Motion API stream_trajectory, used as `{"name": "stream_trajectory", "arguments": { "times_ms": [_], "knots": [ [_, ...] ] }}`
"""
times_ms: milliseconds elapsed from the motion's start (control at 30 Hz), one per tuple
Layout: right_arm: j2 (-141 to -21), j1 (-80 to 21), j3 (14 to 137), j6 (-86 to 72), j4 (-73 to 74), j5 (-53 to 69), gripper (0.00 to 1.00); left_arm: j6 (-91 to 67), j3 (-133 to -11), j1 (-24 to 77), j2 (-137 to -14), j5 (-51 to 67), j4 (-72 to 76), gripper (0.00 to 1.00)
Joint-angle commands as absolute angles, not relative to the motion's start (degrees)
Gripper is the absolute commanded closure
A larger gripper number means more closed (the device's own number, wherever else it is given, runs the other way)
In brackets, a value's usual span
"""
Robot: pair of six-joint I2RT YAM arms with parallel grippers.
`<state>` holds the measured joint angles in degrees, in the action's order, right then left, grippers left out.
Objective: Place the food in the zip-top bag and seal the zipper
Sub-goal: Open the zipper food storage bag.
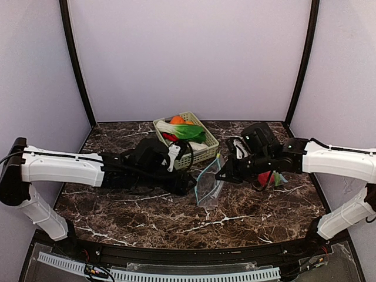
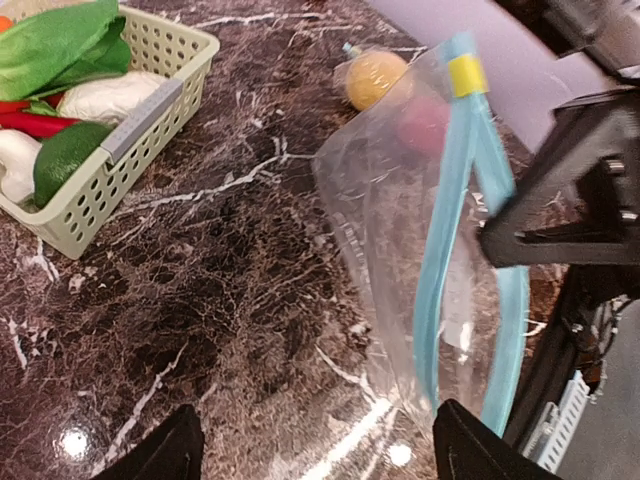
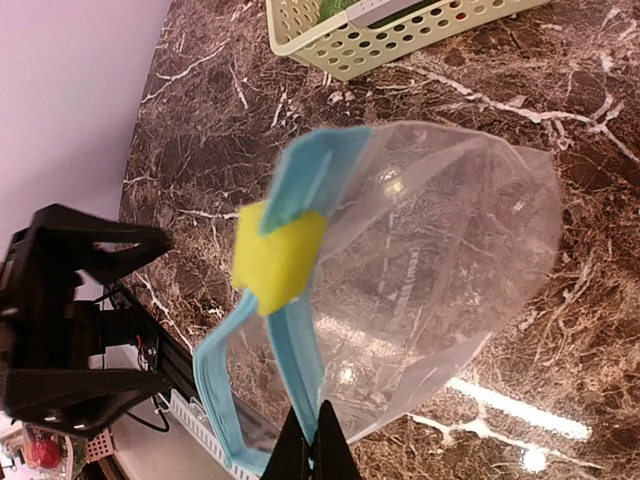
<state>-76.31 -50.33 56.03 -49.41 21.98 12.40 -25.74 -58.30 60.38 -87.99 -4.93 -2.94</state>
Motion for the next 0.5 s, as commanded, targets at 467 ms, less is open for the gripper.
{"name": "stream_trajectory", "arguments": {
  "times_ms": [467],
  "knots": [
    [-79.1,-50.8,59.1,-47.2,25.3,8.2,1.0,-22.4,-70.5,41.1,-86.5,6.1,-13.8,0.24]
  ]
}}
